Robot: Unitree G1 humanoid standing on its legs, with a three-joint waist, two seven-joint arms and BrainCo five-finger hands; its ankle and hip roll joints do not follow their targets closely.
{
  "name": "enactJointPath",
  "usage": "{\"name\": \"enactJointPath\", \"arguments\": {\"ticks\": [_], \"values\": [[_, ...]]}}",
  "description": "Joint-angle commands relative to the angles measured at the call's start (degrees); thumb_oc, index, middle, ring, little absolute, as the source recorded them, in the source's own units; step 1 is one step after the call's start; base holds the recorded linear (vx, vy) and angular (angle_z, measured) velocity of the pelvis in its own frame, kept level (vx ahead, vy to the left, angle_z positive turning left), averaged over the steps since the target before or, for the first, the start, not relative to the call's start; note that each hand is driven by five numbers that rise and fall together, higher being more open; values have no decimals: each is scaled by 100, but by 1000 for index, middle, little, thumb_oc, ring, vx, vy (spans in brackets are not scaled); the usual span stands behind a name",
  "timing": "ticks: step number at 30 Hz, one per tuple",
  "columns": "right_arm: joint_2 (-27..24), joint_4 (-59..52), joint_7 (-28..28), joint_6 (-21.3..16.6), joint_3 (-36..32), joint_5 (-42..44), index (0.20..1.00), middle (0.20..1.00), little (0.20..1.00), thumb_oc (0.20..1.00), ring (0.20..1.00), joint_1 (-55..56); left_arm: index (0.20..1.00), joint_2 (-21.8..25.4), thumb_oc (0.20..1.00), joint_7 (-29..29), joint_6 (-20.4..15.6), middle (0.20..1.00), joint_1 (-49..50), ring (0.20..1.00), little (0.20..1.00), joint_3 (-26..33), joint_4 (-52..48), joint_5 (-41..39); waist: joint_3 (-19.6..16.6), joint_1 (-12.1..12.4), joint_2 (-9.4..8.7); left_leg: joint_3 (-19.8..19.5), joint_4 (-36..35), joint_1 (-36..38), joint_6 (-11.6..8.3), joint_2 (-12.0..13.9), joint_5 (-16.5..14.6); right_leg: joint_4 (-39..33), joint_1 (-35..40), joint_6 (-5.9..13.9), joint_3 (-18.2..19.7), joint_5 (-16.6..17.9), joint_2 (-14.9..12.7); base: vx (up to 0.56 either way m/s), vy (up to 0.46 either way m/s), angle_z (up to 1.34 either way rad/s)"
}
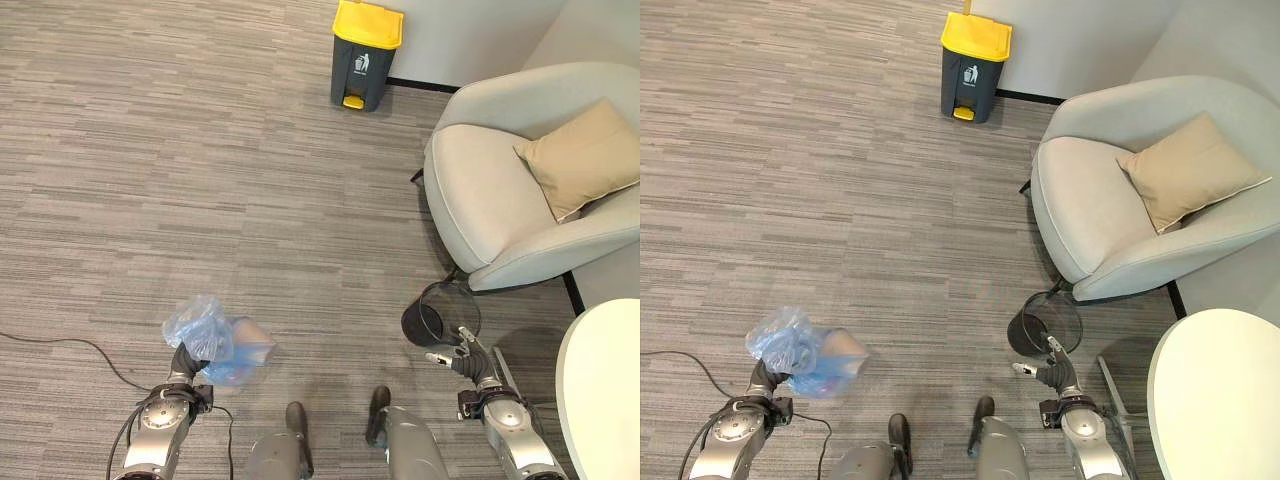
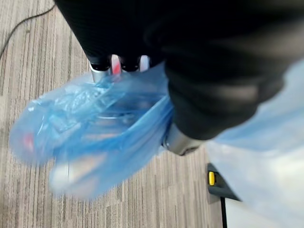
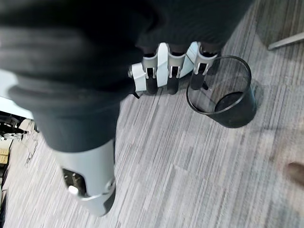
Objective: Gather garbage on tea table into small bin, then transfer packed bag to large trash can.
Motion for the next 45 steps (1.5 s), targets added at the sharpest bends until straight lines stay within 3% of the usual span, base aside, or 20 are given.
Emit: {"name": "enactJointPath", "arguments": {"ticks": [1, 7, 10, 12, 13, 14, 15, 16, 18, 21, 24, 25, 26, 29, 32, 35, 39, 42, 43, 45], "values": [[-318, 37, -104, -209, -56, 263, 1000, 1000, 1000, 1000, 1000, -41, 200, 52, 200, 31, -345, 200, 77, 200, 200, 108, -383, -44, -82, -120, 180, -616, 205, 10, -328, -83, -634, -507, 240, 182, 115, 214, 214, 333, 10, 42], [-351, -100, -115, -198, -75, 243, 1000, 1000, 1000, 1000, 1000, 15, 200, -59, 200, 20, -347, 200, 46, 200, 200, -2, -341, 14, -65, -280, 174, -977, 301, 381, -383, -287, -1002, -1072, -194, 317, 148, 579, 225, 281, -39, 36], [-352, -101, -83, -227, -81, 249, 1000, 1000, 1000, 1000, 1000, 135, 200, -84, 200, -11, -352, 200, 66, 200, 200, -41, -348, 63, -231, -378, 177, -1170, 193, 787, -503, -253, -1226, -1012, -134, 257, 145, 609, 247, 490, -169, 36], [-393, -90, -81, -248, -96, 242, 1000, 1000, 1000, 1000, 1000, 177, 200, -97, 200, -38, -347, 200, 121, 200, 200, -73, -379, 85, -333, -429, 264, -1190, 340, 863, -629, -70, -1267, -894, -33, 180, 197, 521, 308, 473, -248, 49], [-430, -155, -34, -262, -111, 257, 1000, 1000, 1000, 1000, 1000, 270, 200, -116, 200, -76, -329, 200, 176, 200, 200, -83, -441, 50, -444, -510, 321, -1137, 786, 768, -833, 205, -1053, -841, 116, 69, 191, 390, 374, 582, -434, 48], [-488, -171, -29, -270, -101, 240, 1000, 1000, 1000, 1000, 1000, 330, 200, -110, 200, -120, -326, 200, 161, 200, 200, -135, -462, 77, -507, -565, 360, -1089, 1457, 515, -979, 473, -566, -904, 369, -90, 143, 231, 518, 562, -428, 33], [-505, -102, -70, -294, -86, 280, 1000, 1000, 1000, 1000, 1000, 303, 200, -137, 200, -91, -336, 200, 113, 200, 200, -166, -421, 75, -520, -581, 352, -1093, 1811, 363, -998, 518, -300, -994, 511, -177, 152, 150, 629, 366, -280, 29], [-543, -85, -82, -278, -77, 286, 1000, 1000, 1000, 1000, 1000, 258, 200, -145, 200, -81, -336, 200, 85, 200, 200, -195, -410, 45, -497, -580, 345, -1083, 1925, 197, -937, 529, -235, -1047, 616, -215, 167, 79, 669, 225, -135, 38], [-603, -52, -109, -292, -19, 331, 1000, 1000, 1000, 1000, 1000, 139, 200, -171, 200, -50, -352, 200, -33, 200, 200, -244, -347, 28, -436, -527, 252, -1151, 1817, -257, -773, 340, -444, -1144, 760, -231, 310, -22, 670, 158, -77, -14], [-675, -51, -153, -321, -46, 357, 1000, 1000, 1000, 1000, 1000, 41, 200, -175, 200, -43, -372, 200, -108, 200, 200, -311, -363, 34, -336, -421, 209, -1126, 1384, -784, -732, 209, -612, -1226, 954, -219, 393, -126, 670, 189, -47, -34], [-660, 13, -196, -344, -58, 409, 1000, 1000, 1000, 1000, 1000, -28, 200, -153, 200, -43, -379, 200, -172, 200, 200, -349, -341, 55, -275, -332, 181, -1101, 1025, -1287, -781, 60, -142, -1334, 1117, -252, 442, -146, 731, 165, -28, -17], [-621, 75, -238, -344, -65, 454, 1000, 1000, 1000, 1000, 1000, -34, 200, -134, 200, -28, -381, 200, -183, 200, 200, -341, -349, 78, -238, -215, 218, -1117, 628, -1573, -843, -21, 315, -1420, 1325, -270, 510, -226, 882, 342, -13, -34], [-589, 92, -244, -343, -75, 476, 1000, 1000, 1000, 1000, 1000, -22, 200, -131, 200, -26, -371, 200, -165, 200, 200, -336, -363, 84, -243, -152, 240, -1104, 412, -1670, -870, -39, 537, -1463, 1452, -282, 559, -284, 962, 367, 16, -21], [-539, 139, -229, -329, -27, 418, 1000, 1000, 1000, 1000, 1000, 18, 200, -117, 200, -49, -337, 200, 6, 200, 200, -284, -494, 145, -244, 99, 303, -1229, -59, -1844, -899, -99, 943, -1444, 1966, -339, 890, -633, 1171, 464, 111, -53], [-493, 146, -186, -323, -14, 328, 1000, 1000, 1000, 1000, 1000, 68, 200, -113, 200, -84, -329, 200, 132, 200, 200, -227, -515, 188, -356, 116, 300, -1211, -238, -1632, -807, -35, 932, -1415, 2096, -304, 956, -738, 1142, 340, 139, -67], [-326, 214, -120, -262, 61, 236, 1000, 1000, 1000, 1000, 1000, -16, 200, -33, 200, -60, -316, 200, 192, 200, 200, -81, -533, 165, -439, 210, 90, -1006, 247, -1575, -641, -48, 566, -1022, 2210, -129, 1064, -939, 804, 432, 224, -65], [-251, 283, -76, -203, 137, 213, 1000, 1000, 1000, 1000, 1000, -204, 200, 87, 200, -2, -306, 200, 101, 200, 200, -28, -560, 132, -398, 298, 2, -872, 584, -1479, -390, -64, 161, 52, 1802, 76, 1142, -623, 584, 237, 149, -53], [-209, 268, -90, -202, 152, 246, 1000, 1000, 1000, 1000, 1000, -265, 200, 133, 200, 60, -308, 200, 39, 200, 200, -46, -560, 127, -363, 236, 48, -856, 507, -1158, -280, -82, -34, 692, 1304, 106, 1014, -286, 530, 298, 141, 13], [-249, 271, -83, -183, 197, 266, 1000, 1000, 1000, 1000, 1000, -338, 200, 150, 200, 94, -314, 200, 41, 200, 200, -39, -562, 58, -287, 166, 102, -858, 388, -806, -263, -73, -199, 485, 798, 16, 714, -237, 481, 479, 141, 19], [-295, 250, -67, -170, 206, 280, 1000, 1000, 1000, 1000, 1000, -367, 200, 134, 200, 85, -317, 200, 73, 200, 200, -29, -535, 22, -237, 104, 110, -909, 300, -522, -257, -130, -348, 87, 505, 29, 550, -165, 486, 427, 75, -20]]}}
